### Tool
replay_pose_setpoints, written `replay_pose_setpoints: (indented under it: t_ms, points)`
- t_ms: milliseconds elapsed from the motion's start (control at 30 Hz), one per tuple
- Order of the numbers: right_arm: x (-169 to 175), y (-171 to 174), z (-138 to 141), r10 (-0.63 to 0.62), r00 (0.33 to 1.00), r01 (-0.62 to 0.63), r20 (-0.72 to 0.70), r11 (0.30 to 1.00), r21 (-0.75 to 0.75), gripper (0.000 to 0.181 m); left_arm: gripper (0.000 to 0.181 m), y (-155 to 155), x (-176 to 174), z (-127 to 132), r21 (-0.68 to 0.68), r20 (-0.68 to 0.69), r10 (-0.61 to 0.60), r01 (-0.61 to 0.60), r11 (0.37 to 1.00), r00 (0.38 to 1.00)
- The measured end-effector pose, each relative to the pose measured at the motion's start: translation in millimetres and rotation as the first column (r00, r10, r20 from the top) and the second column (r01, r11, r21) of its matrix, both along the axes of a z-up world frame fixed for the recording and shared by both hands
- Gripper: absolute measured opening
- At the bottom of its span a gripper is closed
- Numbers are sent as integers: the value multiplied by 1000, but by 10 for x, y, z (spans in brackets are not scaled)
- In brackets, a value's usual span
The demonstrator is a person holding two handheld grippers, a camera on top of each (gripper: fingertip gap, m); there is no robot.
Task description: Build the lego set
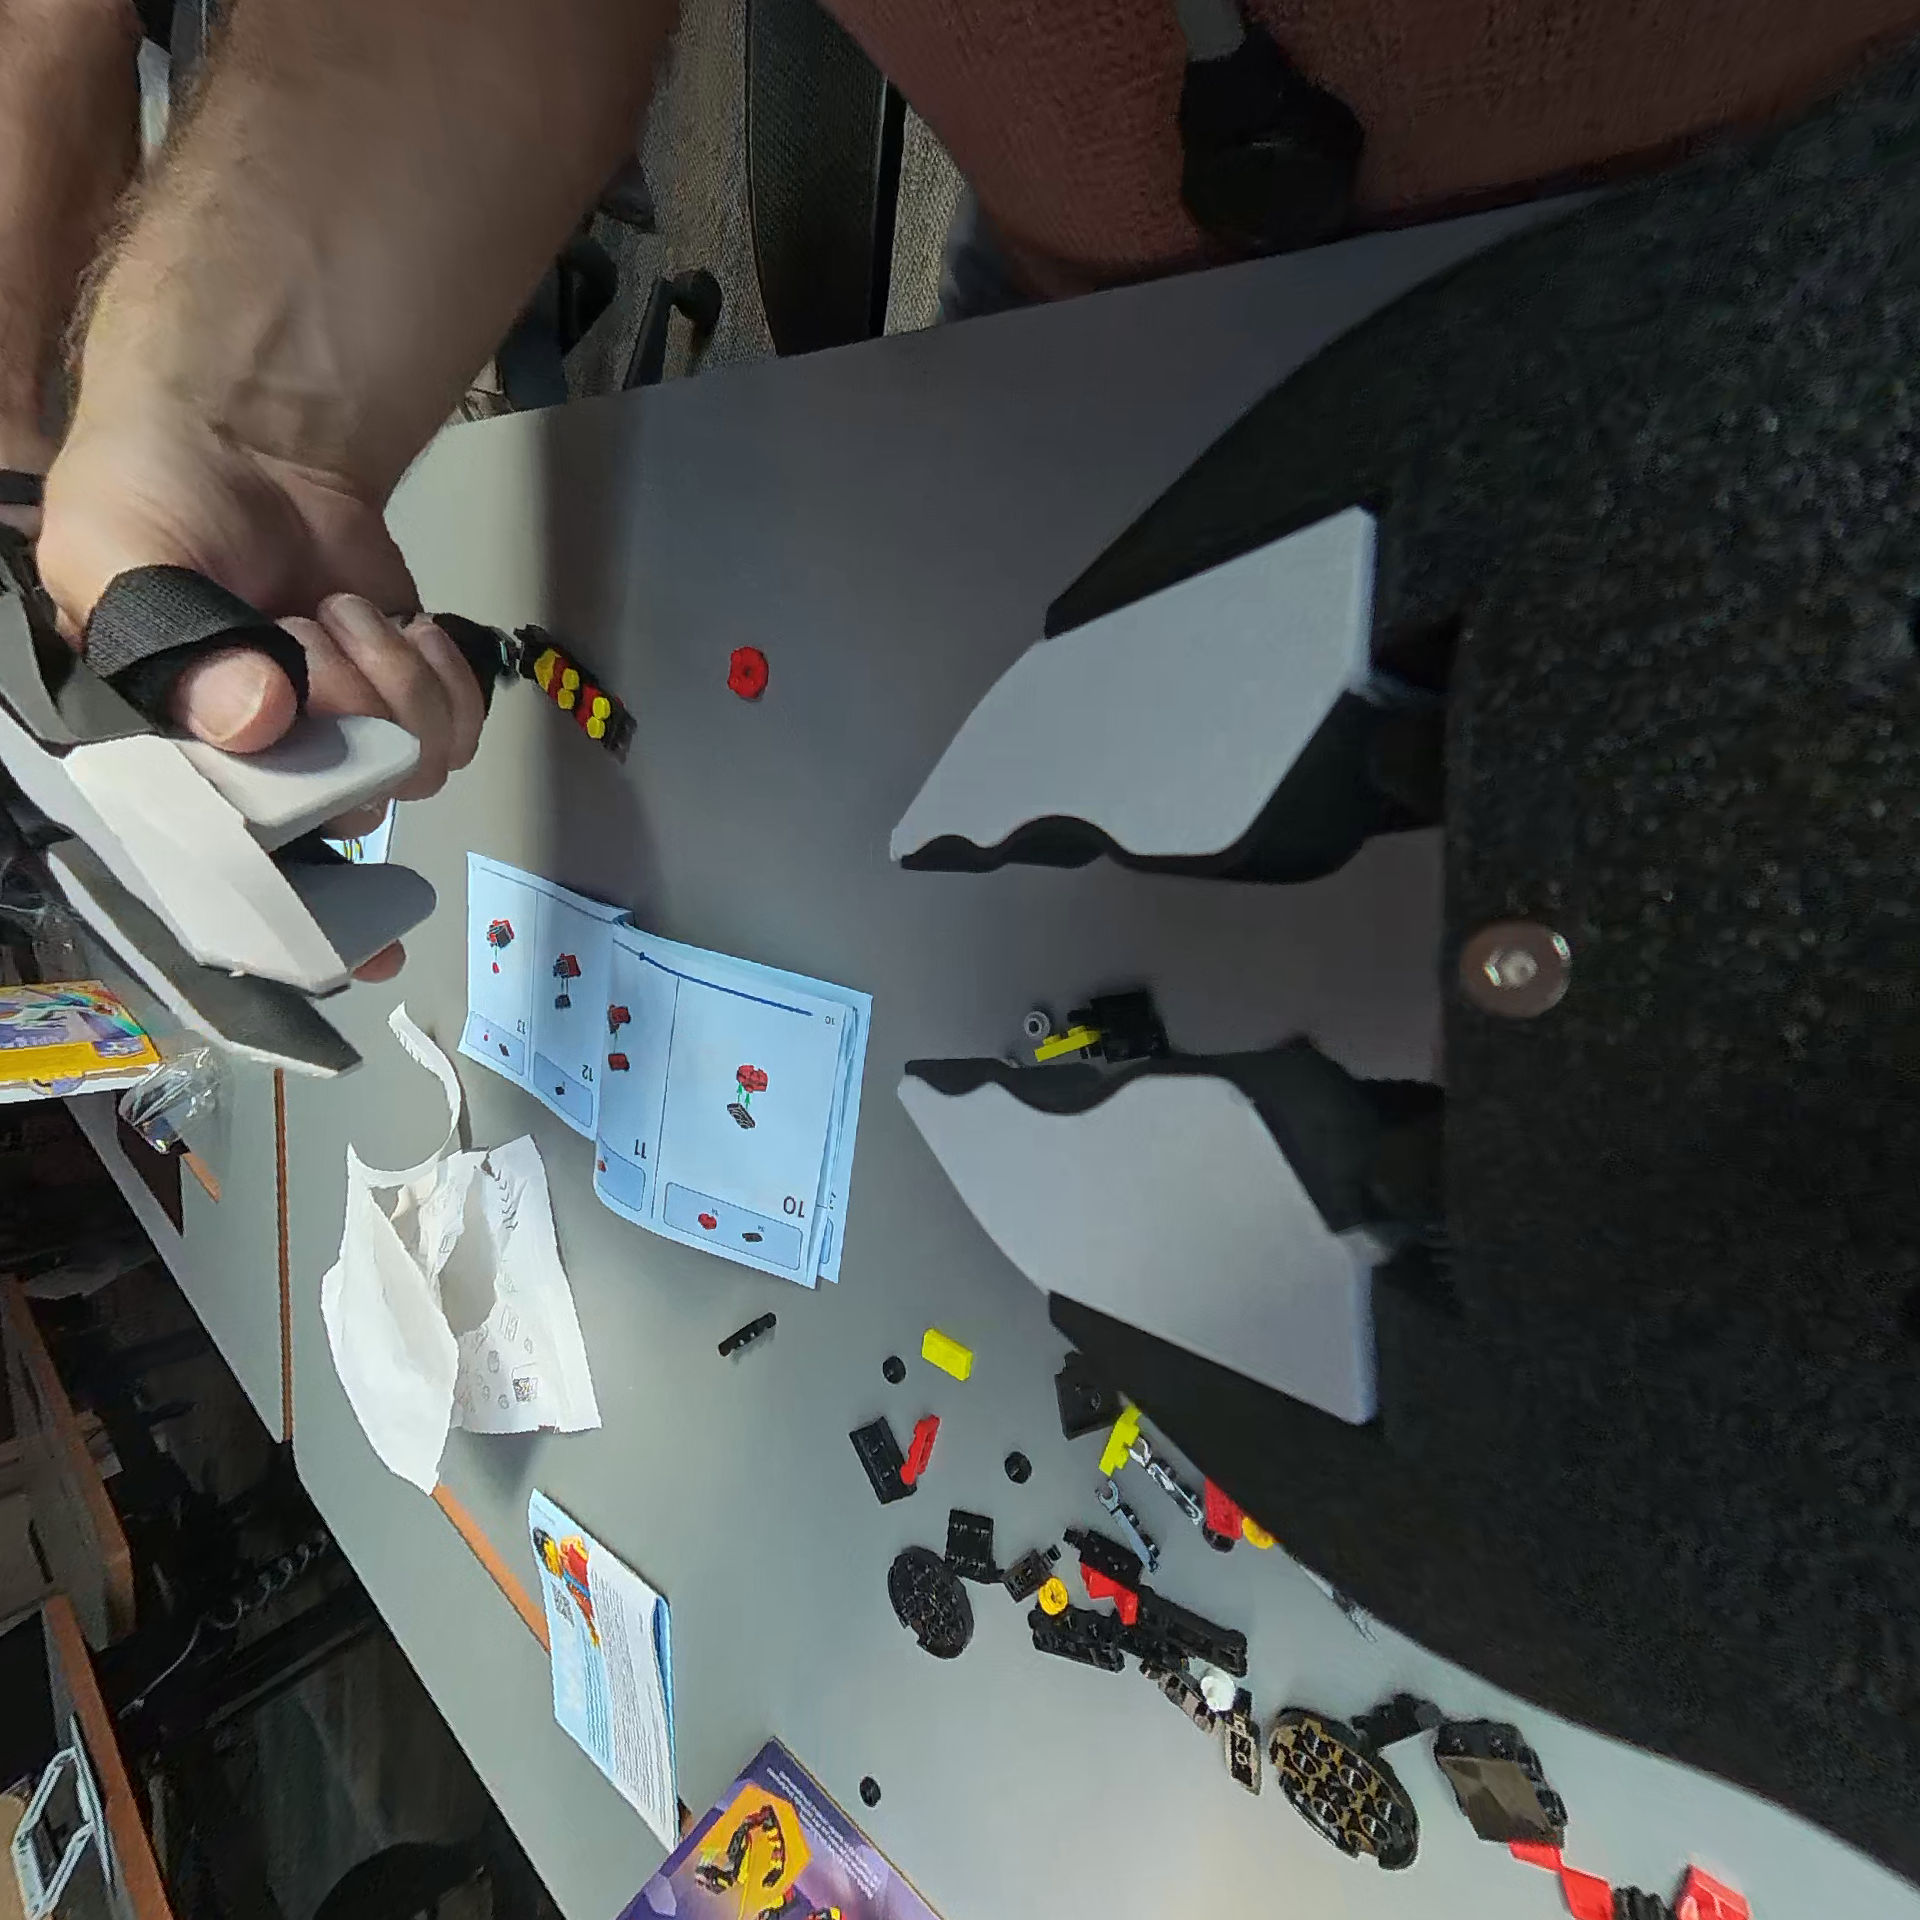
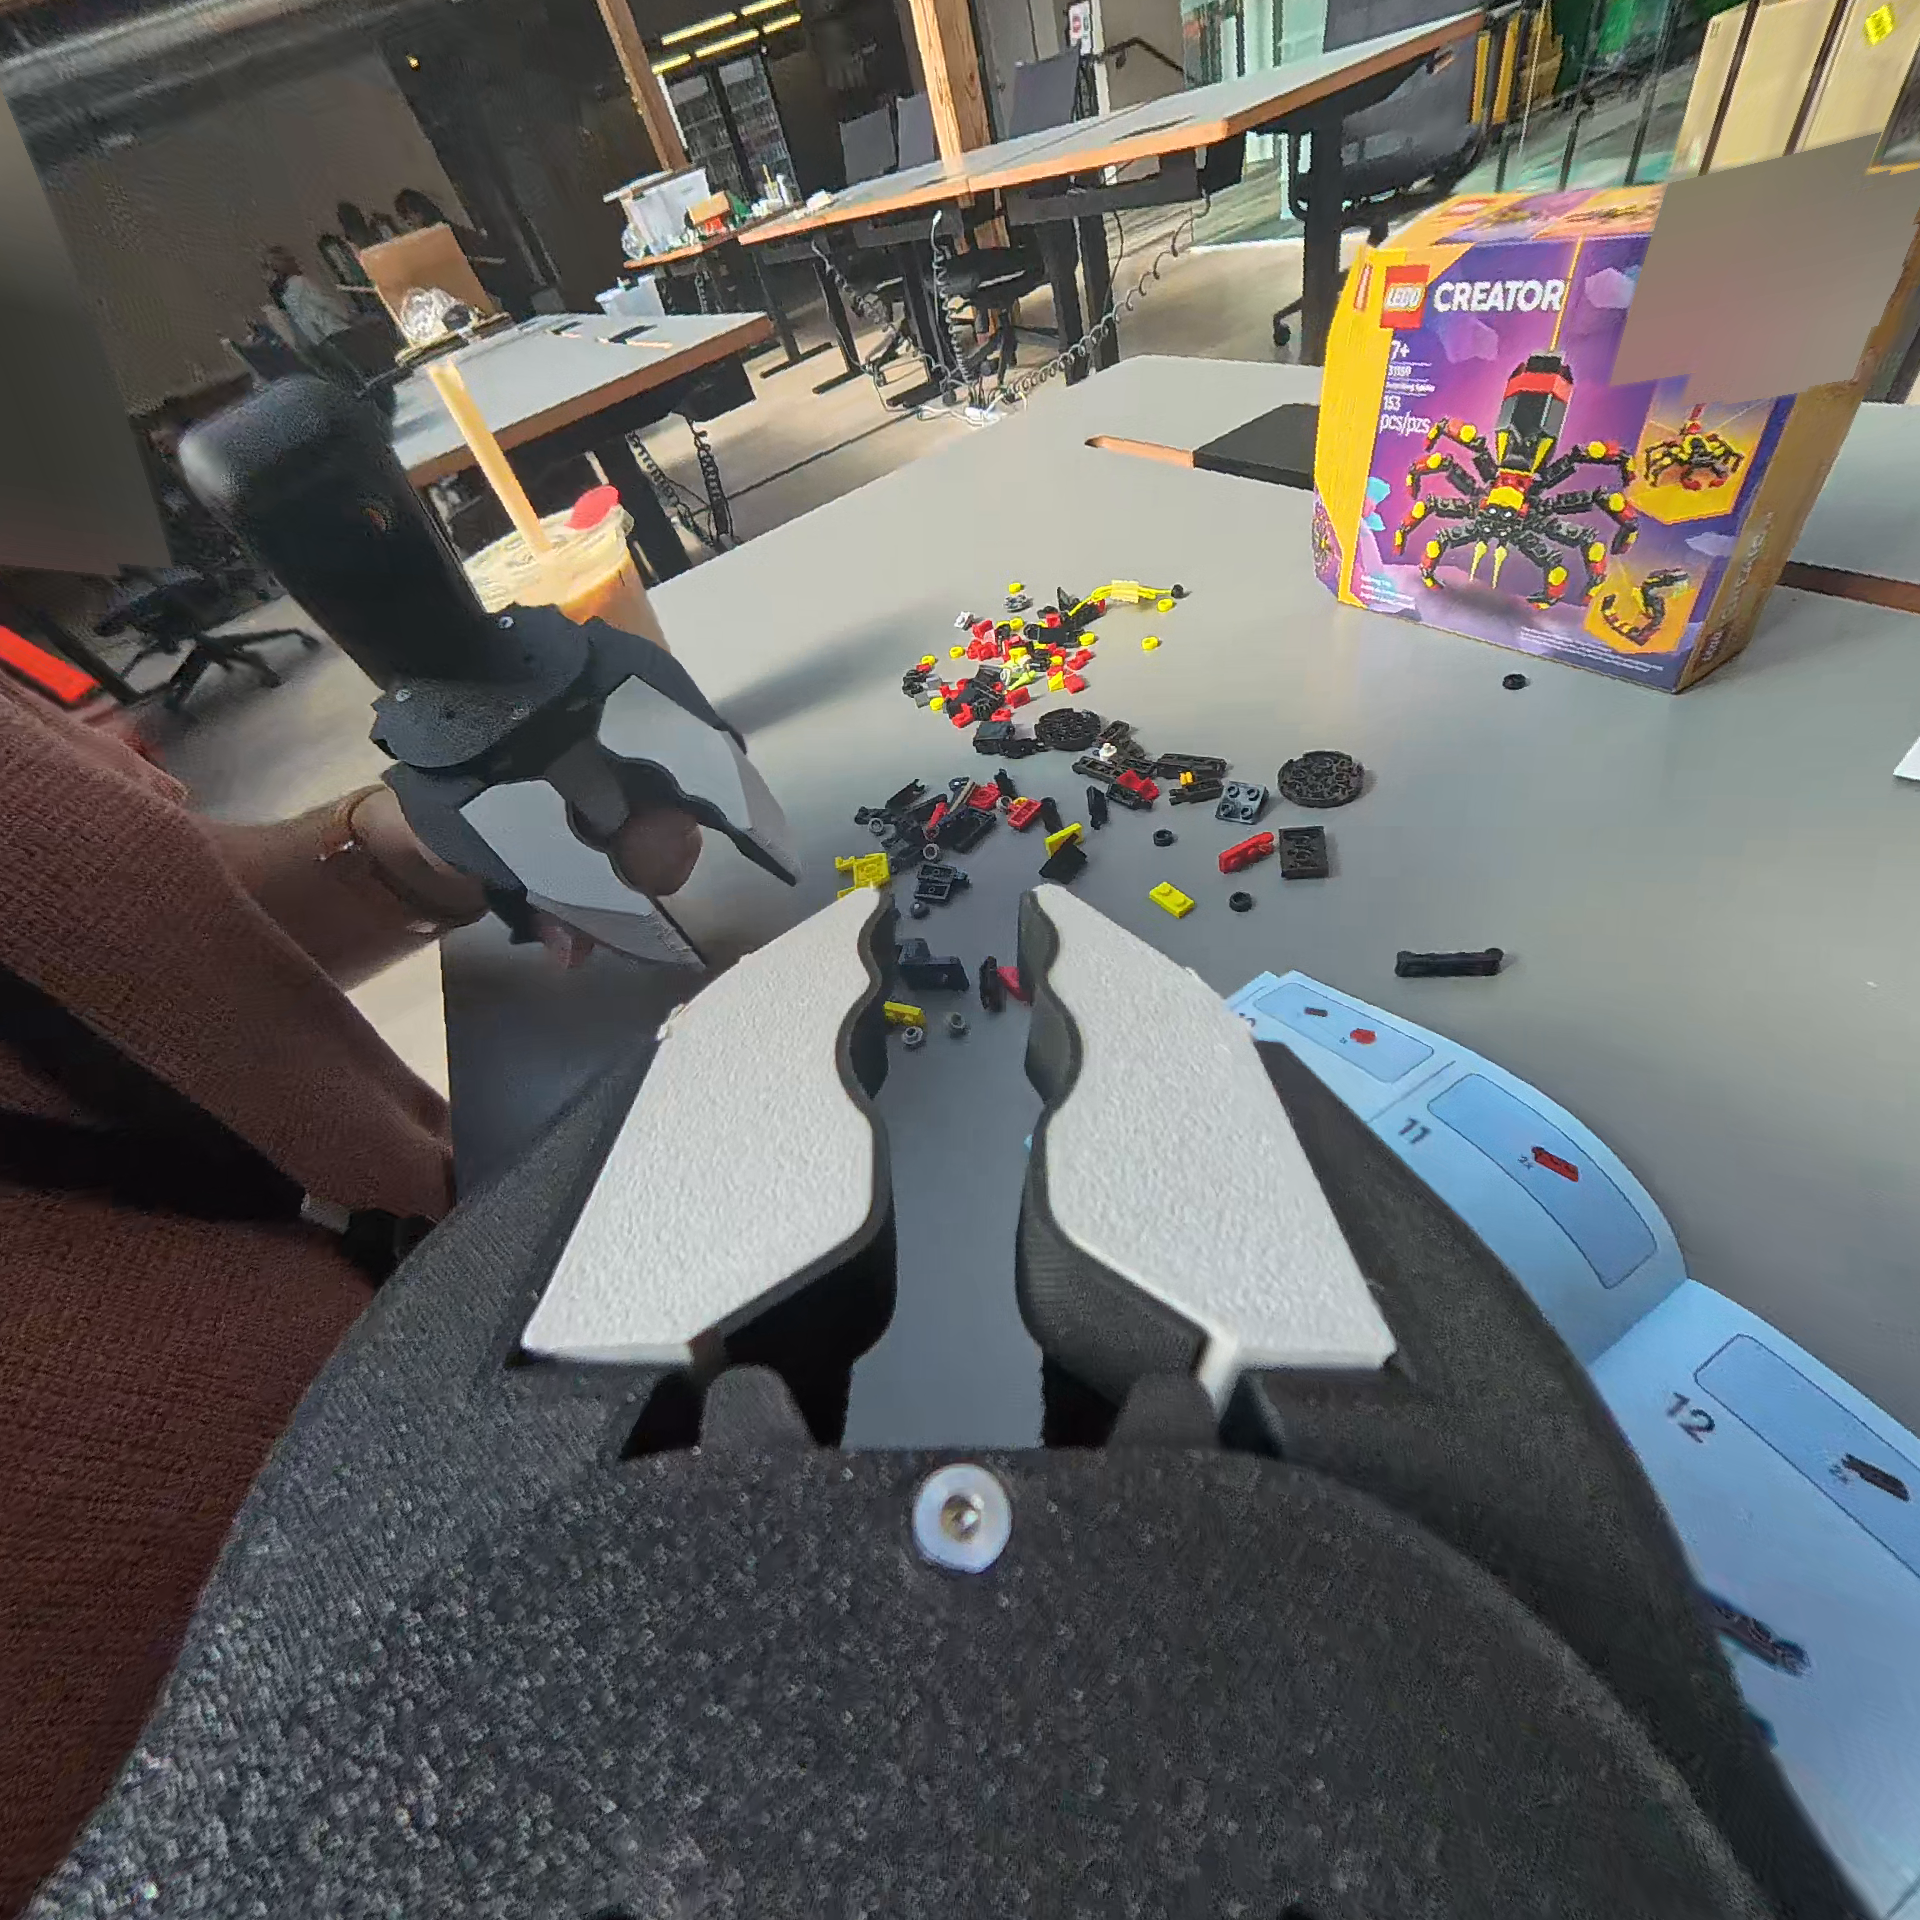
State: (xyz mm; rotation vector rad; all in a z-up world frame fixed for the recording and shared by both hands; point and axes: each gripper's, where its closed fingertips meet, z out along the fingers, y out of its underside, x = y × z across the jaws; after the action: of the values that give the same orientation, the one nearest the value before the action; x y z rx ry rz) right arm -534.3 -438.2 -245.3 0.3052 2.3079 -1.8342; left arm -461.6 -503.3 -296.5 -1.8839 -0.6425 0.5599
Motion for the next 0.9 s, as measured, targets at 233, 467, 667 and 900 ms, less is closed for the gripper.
replay_pose_setpoints:
  t_ms: [233,467,667,900]
  points:
    - [-87,-692,-2,136,974,-103,-182,978,180,24,34,-171,124,-30,-2,-32,74,-74,997,997]
    - [-315,-1702,-394,333,872,-155,-359,883,443,18,34,-345,211,-42,-91,-102,110,-119,989,989]
    - [-364,-2411,-687,414,837,-193,-358,835,515,14,34,-431,245,-72,-74,-96,126,-133,988,987]
    - [-320,-2657,-805,462,818,-224,-342,804,551,9,35,-500,257,-61,-72,-100,130,-138,988,986]
